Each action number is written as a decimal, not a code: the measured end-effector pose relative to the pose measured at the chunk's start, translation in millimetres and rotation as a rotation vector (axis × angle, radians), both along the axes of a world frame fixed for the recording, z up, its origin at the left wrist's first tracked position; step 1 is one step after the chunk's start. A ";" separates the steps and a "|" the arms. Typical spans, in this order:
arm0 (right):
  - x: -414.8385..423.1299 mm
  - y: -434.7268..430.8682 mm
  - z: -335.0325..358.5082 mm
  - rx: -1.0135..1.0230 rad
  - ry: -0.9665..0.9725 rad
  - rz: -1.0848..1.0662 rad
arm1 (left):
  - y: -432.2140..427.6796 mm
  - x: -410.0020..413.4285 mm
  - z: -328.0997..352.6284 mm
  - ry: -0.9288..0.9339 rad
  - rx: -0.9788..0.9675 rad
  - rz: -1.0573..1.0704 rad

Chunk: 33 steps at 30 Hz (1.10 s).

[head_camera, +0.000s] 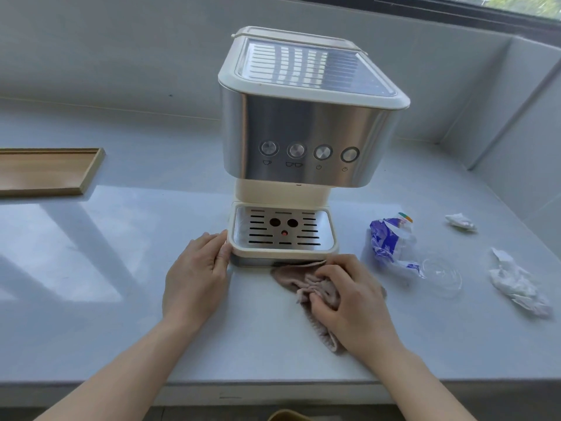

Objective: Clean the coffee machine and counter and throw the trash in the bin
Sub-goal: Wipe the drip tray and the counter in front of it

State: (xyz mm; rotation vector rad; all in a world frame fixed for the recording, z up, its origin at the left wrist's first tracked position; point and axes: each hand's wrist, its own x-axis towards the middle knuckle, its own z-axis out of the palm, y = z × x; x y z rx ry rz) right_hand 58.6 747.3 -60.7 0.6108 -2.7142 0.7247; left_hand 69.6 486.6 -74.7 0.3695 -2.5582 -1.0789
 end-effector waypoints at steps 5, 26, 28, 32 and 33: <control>12.8 7.1 -4.3 0.068 -0.037 -0.154 | 0.0 0.0 -0.4 0.022 0.000 -0.009; 41.6 -15.9 9.7 0.131 -0.130 -0.067 | 0.6 62.3 24.9 -0.090 -0.229 -0.516; 37.6 -20.9 9.6 0.129 -0.154 -0.030 | 7.5 58.5 22.7 -0.091 -0.356 -0.516; 27.0 -53.5 19.9 0.126 -0.226 0.121 | 13.1 52.2 24.4 -0.120 -0.426 -0.467; 25.8 -62.6 22.0 0.131 -0.238 0.146 | 8.4 52.4 26.6 -0.128 -0.412 -0.455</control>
